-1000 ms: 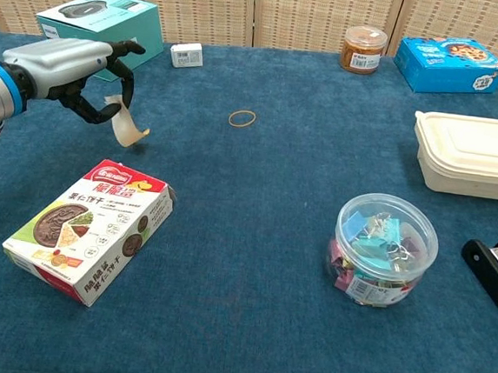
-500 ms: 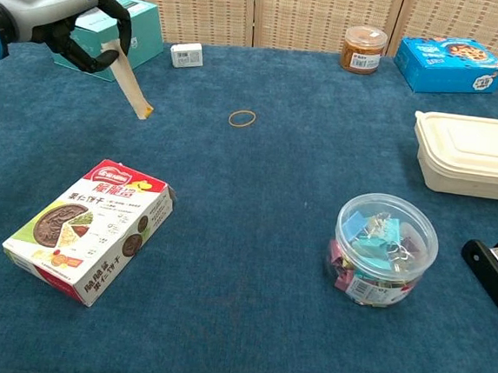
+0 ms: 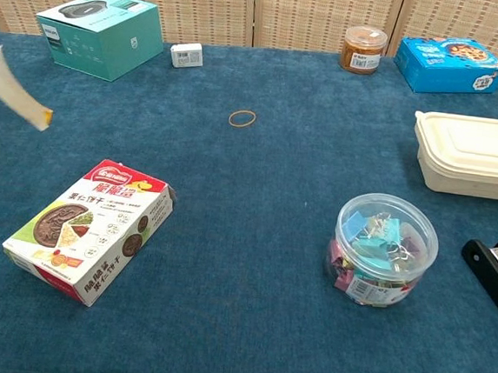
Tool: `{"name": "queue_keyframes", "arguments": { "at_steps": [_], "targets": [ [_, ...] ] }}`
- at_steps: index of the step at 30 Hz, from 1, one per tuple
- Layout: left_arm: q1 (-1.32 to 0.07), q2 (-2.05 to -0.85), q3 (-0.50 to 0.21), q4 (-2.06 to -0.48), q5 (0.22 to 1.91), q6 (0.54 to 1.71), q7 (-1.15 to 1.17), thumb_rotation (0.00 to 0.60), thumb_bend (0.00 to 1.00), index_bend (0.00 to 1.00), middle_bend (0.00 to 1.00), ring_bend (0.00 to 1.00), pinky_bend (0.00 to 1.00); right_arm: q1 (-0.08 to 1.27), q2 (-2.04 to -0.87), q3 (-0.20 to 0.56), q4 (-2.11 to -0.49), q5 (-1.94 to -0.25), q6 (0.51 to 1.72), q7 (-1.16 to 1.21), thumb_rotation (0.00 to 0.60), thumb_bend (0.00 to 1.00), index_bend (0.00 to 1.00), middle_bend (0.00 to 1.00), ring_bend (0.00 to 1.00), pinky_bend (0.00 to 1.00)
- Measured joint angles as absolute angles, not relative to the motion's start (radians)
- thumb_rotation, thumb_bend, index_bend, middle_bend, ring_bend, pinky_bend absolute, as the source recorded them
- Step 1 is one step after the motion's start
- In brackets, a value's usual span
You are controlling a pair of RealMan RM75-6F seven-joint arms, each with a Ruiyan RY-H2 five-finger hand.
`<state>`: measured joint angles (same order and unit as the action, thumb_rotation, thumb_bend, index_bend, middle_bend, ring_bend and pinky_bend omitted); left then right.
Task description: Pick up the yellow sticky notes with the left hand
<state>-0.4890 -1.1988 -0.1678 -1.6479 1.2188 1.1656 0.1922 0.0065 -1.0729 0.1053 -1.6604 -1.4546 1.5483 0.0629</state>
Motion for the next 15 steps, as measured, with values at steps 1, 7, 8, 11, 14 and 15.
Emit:
{"name": "queue_keyframes", "arguments": {
  "at_steps": [1, 7, 8, 11, 14, 15],
  "targets": [
    [-0.474, -1.185, -0.161, -1.655, 1.221, 1.177, 0.181, 0.600, 0.20, 0.00, 0.00, 0.00, 0.00, 0.006, -1.073, 0.105, -1.661, -1.456, 1.550, 0.063, 0.600, 0.00, 0.00, 0.00, 0.00, 0.00],
    [-0.366, -1.140, -0.113, -1.665, 1.278, 1.288, 0.080, 0.600, 0.15, 0.00, 0.00, 0.00, 0.00, 0.005, -1.072, 0.104, -1.662, -1.463, 1.555, 0.065, 0.600, 0.00, 0.00, 0.00, 0.00, 0.00],
    [-0.350, -1.137, -0.106, -1.661, 1.289, 1.306, 0.062, 0.600, 0.15, 0.00, 0.00, 0.00, 0.00, 0.004, -1.072, 0.103, -1.662, -1.465, 1.556, 0.065, 0.600, 0.00, 0.00, 0.00, 0.00, 0.00],
    [-0.304, -1.132, -0.087, -1.640, 1.321, 1.361, 0.006, 0.600, 0.15, 0.00, 0.00, 0.00, 0.00, 0.002, -1.072, 0.102, -1.663, -1.471, 1.564, 0.065, 0.600, 0.00, 0.00, 0.00, 0.00, 0.00],
    [-0.266, -1.134, -0.070, -1.605, 1.347, 1.402, -0.044, 0.600, 0.15, 0.00, 0.00, 0.00, 0.00, -0.001, -1.071, 0.100, -1.667, -1.477, 1.571, 0.065, 0.600, 0.00, 0.00, 0.00, 0.00, 0.00],
    [-0.253, -1.134, -0.064, -1.590, 1.354, 1.410, -0.060, 0.600, 0.15, 0.00, 0.00, 0.00, 0.00, -0.002, -1.071, 0.099, -1.667, -1.479, 1.573, 0.064, 0.600, 0.00, 0.00, 0.00, 0.00, 0.00]
  ]
}}
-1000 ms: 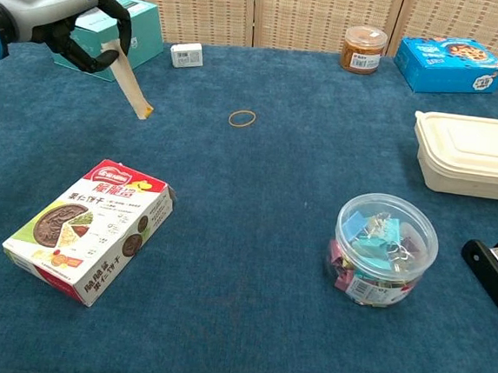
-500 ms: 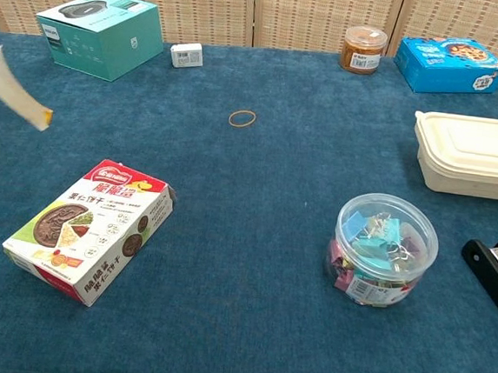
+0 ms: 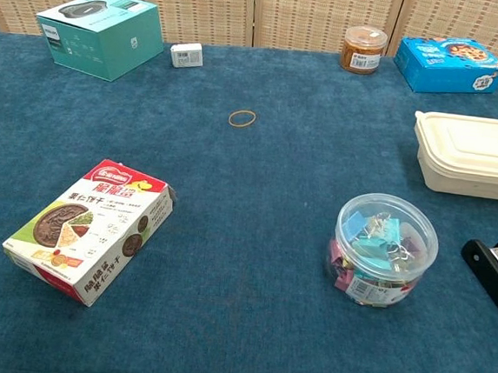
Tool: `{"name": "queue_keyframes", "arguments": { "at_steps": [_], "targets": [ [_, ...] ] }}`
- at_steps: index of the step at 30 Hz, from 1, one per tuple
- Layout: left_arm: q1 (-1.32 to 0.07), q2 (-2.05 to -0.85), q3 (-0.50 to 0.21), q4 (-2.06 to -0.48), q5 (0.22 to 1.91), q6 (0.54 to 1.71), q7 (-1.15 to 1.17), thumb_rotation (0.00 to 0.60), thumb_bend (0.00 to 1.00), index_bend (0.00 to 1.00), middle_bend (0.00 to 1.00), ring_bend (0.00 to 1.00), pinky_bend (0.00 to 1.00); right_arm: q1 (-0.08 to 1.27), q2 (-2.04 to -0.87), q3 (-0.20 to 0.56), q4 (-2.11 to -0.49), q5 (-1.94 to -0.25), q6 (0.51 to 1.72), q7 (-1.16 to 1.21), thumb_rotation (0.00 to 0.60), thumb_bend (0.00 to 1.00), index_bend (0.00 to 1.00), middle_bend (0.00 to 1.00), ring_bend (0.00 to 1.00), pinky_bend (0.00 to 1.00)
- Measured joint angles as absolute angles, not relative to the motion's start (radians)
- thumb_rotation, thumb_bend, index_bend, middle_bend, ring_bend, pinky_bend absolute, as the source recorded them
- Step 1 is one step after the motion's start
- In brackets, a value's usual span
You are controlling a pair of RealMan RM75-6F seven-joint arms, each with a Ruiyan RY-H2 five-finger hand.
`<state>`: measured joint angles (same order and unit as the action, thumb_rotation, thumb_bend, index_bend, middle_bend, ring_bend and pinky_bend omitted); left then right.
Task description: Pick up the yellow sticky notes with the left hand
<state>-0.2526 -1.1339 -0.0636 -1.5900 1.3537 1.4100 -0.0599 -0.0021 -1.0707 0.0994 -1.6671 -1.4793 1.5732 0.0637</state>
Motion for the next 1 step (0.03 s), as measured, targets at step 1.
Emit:
{"name": "queue_keyframes", "arguments": {
  "at_steps": [1],
  "targets": [
    [-0.244, -1.134, -0.059, -1.581, 1.357, 1.414, -0.070, 0.600, 0.15, 0.00, 0.00, 0.00, 0.00, -0.003, -1.071, 0.099, -1.667, -1.480, 1.574, 0.063, 0.600, 0.00, 0.00, 0.00, 0.00, 0.00]
  ]
}}
